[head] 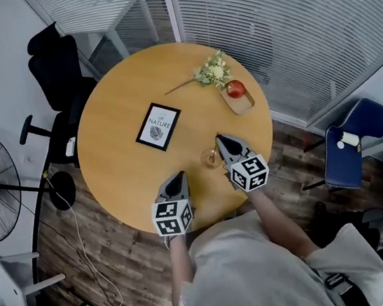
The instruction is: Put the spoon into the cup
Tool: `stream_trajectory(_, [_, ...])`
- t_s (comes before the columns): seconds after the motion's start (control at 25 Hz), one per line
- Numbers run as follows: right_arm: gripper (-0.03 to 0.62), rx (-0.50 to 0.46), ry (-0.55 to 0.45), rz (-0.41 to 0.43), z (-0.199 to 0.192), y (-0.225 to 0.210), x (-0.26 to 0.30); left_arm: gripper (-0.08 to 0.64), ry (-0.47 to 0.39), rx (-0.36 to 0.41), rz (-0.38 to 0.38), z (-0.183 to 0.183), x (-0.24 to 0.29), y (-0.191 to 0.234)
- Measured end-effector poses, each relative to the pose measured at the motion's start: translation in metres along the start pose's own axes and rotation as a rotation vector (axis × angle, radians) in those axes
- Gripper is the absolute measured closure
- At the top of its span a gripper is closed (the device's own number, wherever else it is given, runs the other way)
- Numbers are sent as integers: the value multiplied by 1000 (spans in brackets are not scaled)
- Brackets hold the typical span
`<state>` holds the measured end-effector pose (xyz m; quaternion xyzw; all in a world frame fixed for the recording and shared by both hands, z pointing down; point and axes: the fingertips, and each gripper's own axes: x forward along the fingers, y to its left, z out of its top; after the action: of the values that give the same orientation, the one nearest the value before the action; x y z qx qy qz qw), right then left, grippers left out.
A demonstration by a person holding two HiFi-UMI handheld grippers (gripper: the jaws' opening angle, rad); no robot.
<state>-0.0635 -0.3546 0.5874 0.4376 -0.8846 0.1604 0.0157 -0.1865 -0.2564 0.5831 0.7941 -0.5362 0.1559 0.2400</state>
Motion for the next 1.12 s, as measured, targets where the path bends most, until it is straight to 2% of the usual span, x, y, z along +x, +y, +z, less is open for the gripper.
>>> stream_trajectory(0.4, [590,-7,67,35,-23,0,2,551,-3,-7,4,-3,1,-2])
stream_trajectory(1.12, [589,18,150,25,-48,-14,-12,551,6,-12,-20,-8,7,-12])
